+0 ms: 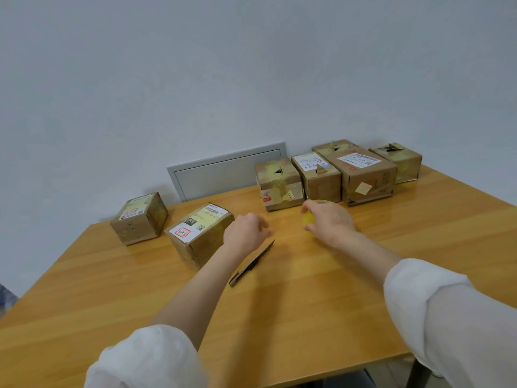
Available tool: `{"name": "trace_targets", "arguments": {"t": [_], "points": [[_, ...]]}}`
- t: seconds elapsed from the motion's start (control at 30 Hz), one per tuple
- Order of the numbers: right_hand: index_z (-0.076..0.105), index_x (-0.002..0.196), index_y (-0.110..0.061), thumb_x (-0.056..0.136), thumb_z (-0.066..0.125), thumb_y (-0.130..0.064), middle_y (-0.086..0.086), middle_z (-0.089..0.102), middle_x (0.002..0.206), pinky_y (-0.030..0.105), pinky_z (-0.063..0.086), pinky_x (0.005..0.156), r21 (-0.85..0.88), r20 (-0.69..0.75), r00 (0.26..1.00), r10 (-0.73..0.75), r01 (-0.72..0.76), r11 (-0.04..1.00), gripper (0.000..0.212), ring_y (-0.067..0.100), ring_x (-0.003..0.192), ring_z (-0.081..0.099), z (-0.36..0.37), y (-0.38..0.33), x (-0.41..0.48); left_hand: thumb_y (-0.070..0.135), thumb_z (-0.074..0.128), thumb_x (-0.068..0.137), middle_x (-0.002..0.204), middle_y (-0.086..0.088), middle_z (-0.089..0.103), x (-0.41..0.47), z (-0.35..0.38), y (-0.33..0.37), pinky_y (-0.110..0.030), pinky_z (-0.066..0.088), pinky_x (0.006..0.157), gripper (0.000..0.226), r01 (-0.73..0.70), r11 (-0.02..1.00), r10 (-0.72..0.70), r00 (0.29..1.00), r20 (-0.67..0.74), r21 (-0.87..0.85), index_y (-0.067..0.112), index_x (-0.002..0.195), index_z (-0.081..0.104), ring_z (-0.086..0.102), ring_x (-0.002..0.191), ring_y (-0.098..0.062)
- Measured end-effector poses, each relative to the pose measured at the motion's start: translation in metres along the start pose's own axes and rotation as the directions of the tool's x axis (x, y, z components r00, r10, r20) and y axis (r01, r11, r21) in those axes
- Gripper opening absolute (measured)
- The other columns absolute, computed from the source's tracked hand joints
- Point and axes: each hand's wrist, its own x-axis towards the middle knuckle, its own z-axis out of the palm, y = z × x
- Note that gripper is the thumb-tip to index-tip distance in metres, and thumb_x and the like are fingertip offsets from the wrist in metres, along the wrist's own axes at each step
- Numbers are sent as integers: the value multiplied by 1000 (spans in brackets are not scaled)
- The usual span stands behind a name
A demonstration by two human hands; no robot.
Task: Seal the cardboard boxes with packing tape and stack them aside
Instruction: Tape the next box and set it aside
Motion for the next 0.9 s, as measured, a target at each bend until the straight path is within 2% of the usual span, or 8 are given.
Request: {"name": "trace_targets", "arguments": {"t": [0.13, 0.37, 0.5, 0.57, 0.67, 0.77, 0.83, 0.9], "points": [[50, 124, -28, 92, 61, -30, 3, 63, 109, 33, 50, 80, -163, 79, 996, -33, 46, 986, 34, 22, 97, 58, 11, 7, -11, 37, 65, 87, 104, -1, 65, -20, 5, -25, -30, 56, 74, 37, 107, 949, -184, 951, 248, 297, 18, 118, 63, 63, 91, -18], [47, 132, -32, 97, 51, -35, 4, 51, 125, 34, 48, 85, -213, 119, 993, -3, 28, 977, 36, 22, 111, 51, 13, 0, -7, 18, 65, 90, 101, -6, 60, -21, 27, -7, -25, 58, 59, 28, 263, 948, -192, 922, 335, -180, 13, 117, 60, 66, 73, -17], [53, 127, -28, 95, 48, -26, 0, 52, 124, 30, 49, 78, 63, -51, 995, -87, 90, 994, 32, 16, 107, 51, 9, -44, 2, 20, 52, 94, 111, -2, 67, -12, 0, -20, -35, 56, 81, 24, 61, 990, -68, 996, -53, -125, 17, 114, 65, 64, 93, -18], [55, 127, -24, 95, 47, -23, -1, 56, 124, 32, 48, 84, 268, -4, 996, -91, 89, 959, 33, 17, 108, 54, 13, -81, 7, 16, 47, 93, 116, -2, 66, -1, -27, -45, -37, 50, 90, 29, 36, 991, -68, 963, -260, -125, 19, 115, 66, 60, 106, -20], [46, 136, -18, 97, 48, -30, 5, 55, 130, 39, 46, 95, 517, 147, 984, -98, 8, 856, 41, 24, 115, 54, 29, -144, 12, 17, 43, 96, 133, -8, 55, 18, -57, -94, -38, 41, 102, 38, 94, 993, -113, 947, -301, -74, 13, 132, 53, 49, 123, -24], [20, 149, -10, 96, 47, -43, 16, 28, 152, 38, 41, 99, 557, 287, 956, -62, -114, 822, 69, 33, 126, 45, 49, -198, 19, 20, 36, 99, 145, -15, 44, 29, -62, -135, -39, 37, 106, 46, 218, 973, -226, 964, -141, -71, 7, 144, 37, 43, 131, -30], [-1, 152, -7, 96, 46, -44, 18, -6, 159, 39, 34, 104, 564, 357, 934, -16, -202, 801, 83, 37, 134, 36, 61, -222, 25, 22, 36, 100, 137, -18, 51, 32, -58, -151, -36, 43, 95, 41, 258, 965, -259, 966, -15, -42, 5, 137, 44, 50, 122, -32], [-8, 152, -6, 98, 43, -42, 17, -16, 158, 39, 31, 107, 559, 363, 931, 38, -250, 791, 82, 37, 138, 29, 68, -230, 33, 23, 38, 99, 122, -15, 61, 35, -60, -158, -35, 44, 79, 34, 259, 964, -260, 966, 13, 56, 8, 124, 54, 57, 107, -32]]}}
